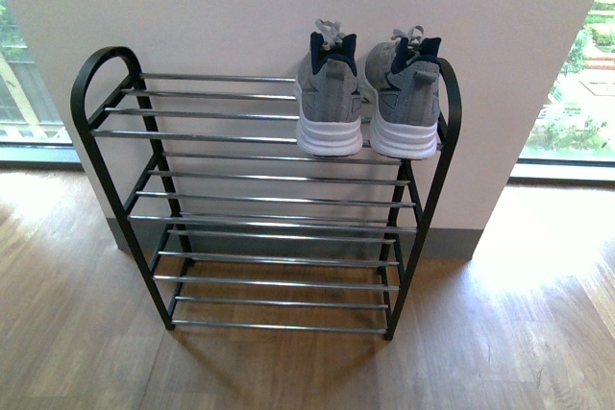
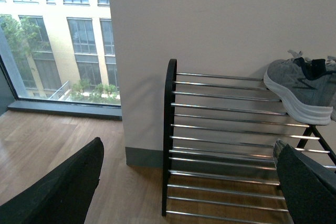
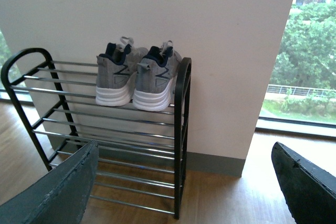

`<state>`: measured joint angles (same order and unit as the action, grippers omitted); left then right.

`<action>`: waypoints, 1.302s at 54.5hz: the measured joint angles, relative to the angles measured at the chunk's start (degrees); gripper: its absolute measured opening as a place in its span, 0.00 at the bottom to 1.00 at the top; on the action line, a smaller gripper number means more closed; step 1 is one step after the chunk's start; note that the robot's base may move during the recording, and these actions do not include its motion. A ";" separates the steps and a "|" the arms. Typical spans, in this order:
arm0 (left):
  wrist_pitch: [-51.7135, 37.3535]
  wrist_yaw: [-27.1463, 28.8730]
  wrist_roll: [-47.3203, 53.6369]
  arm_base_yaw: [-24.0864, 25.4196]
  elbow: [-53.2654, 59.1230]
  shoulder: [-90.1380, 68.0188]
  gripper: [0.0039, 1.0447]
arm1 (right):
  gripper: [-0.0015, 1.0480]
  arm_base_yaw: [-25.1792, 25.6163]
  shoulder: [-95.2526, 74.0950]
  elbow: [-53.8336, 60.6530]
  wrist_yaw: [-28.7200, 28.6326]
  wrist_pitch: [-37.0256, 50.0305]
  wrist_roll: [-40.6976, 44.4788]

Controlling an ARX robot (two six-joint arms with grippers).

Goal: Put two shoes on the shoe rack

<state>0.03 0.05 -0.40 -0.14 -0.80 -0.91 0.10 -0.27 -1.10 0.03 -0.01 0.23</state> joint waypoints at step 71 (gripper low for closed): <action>0.00 -0.09 0.00 0.00 -0.02 0.00 0.91 | 0.91 -0.04 -0.04 0.00 0.02 -0.02 -0.04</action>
<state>0.03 -0.03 -0.40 -0.14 -0.82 -0.91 0.05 -0.32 -1.10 0.05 -0.03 0.19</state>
